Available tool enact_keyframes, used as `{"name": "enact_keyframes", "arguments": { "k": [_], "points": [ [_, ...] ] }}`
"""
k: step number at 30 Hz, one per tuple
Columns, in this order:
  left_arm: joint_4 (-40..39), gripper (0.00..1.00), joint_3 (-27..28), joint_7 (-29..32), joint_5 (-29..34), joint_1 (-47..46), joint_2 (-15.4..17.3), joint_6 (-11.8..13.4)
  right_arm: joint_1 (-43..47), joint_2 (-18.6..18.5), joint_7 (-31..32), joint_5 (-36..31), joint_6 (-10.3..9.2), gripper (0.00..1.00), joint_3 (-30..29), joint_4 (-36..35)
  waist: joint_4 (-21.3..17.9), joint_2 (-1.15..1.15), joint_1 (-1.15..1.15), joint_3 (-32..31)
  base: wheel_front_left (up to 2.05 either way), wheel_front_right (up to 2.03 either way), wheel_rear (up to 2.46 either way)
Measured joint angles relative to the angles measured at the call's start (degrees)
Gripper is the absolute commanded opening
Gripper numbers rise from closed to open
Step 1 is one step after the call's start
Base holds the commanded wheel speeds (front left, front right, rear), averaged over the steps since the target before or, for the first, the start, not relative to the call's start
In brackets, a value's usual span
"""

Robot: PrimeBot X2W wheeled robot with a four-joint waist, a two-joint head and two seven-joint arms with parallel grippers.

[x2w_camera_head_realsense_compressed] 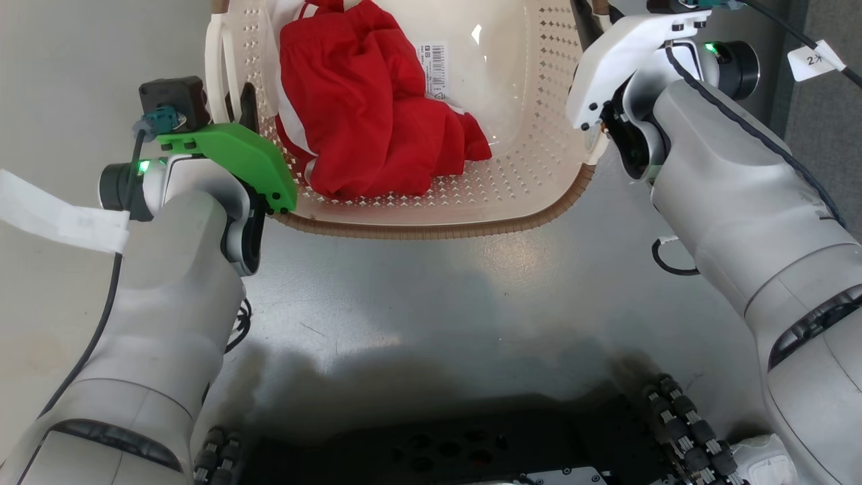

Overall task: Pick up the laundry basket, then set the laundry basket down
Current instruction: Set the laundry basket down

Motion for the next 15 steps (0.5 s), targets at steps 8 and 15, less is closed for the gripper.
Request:
{"name": "enact_keyframes", "arguments": {
  "k": [8,15],
  "points": [
    [1.0,0.6,0.3,-0.5,-0.1,-0.6,-0.3,0.3,-0.1,0.0,-0.9,0.0,-0.01,0.99,0.4,0.7,0.1,0.0,0.0,0.2,0.0,0.0,0.0],
    [2.0,1.0,0.9,-0.7,-0.1,-0.6,-0.3,0.3,-0.3,0.1,-1.8,0.0,-0.04,1.0,0.4,1.8,0.3,0.0,0.0,-0.5,0.0,0.0,0.0]
  ]
}}
